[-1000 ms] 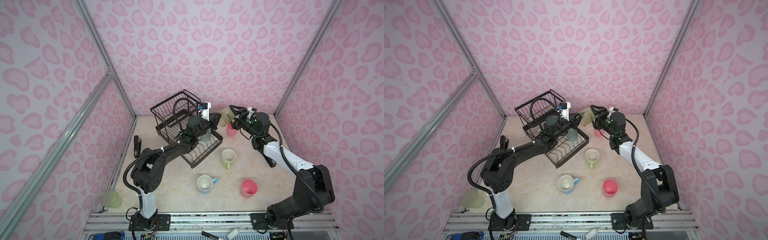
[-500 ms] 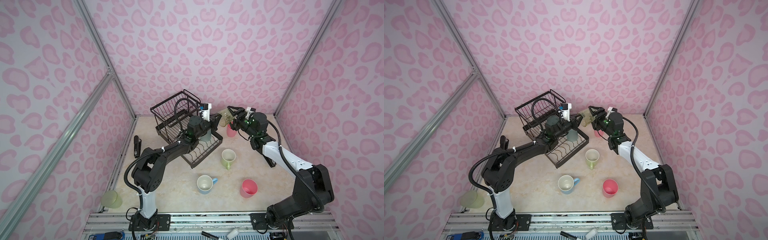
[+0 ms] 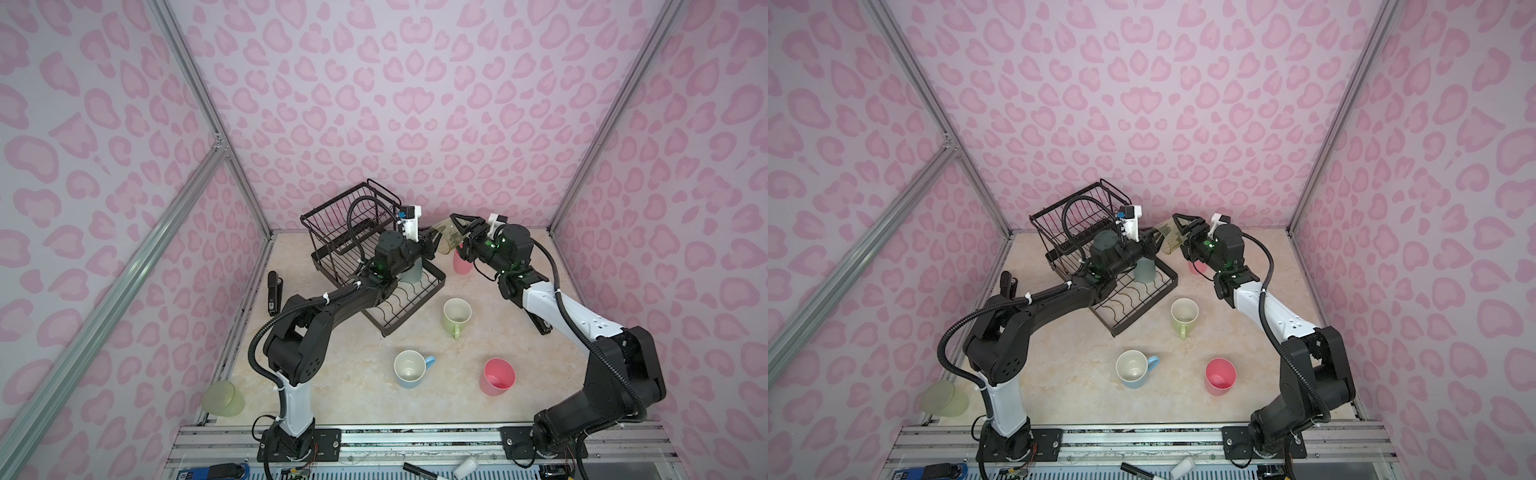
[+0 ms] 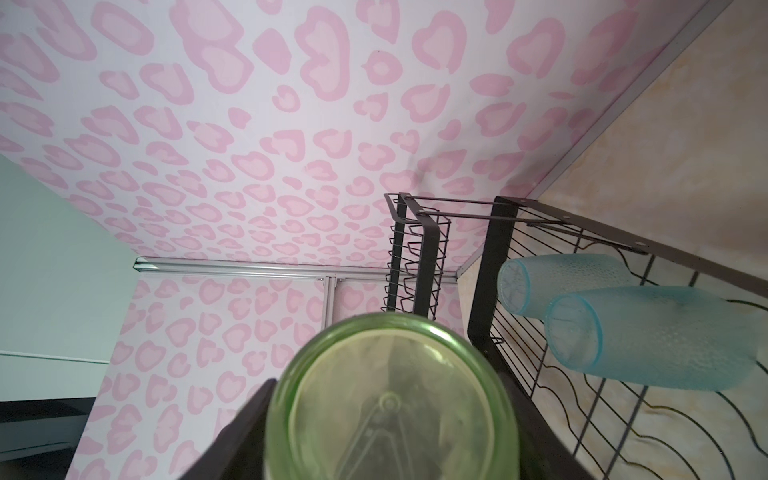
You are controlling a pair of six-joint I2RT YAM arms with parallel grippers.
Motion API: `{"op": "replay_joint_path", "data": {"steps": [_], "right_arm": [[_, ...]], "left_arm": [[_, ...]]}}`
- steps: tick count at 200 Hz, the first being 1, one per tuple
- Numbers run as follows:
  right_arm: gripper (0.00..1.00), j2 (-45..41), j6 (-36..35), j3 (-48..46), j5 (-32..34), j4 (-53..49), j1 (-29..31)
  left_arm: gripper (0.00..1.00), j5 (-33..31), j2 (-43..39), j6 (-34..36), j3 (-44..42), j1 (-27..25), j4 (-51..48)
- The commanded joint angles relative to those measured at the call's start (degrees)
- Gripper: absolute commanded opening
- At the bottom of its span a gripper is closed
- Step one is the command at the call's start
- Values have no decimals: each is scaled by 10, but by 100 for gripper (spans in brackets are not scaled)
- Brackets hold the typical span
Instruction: Load the cups into the dish rack
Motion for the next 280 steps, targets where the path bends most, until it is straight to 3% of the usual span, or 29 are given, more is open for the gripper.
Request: {"op": "replay_joint_path", "data": {"steps": [1, 44, 106, 190, 280], "right_arm": [[59, 5, -25, -2, -1, -1, -1], [54, 1, -65, -12, 18, -12, -9], [52, -10, -164, -17, 52, -36, -18], [51, -38, -354, -65, 117, -3, -6], [51, -34, -552, -142, 191, 104, 99]], "left_arm": [[41, 3, -8, -1, -4, 0, 25], [59, -3, -30, 2, -36, 0, 18], [73, -31, -82, 16, -78, 1, -37], [80, -104, -183, 5, -130, 1, -205], [91, -148, -315, 24, -115, 2, -455]]}}
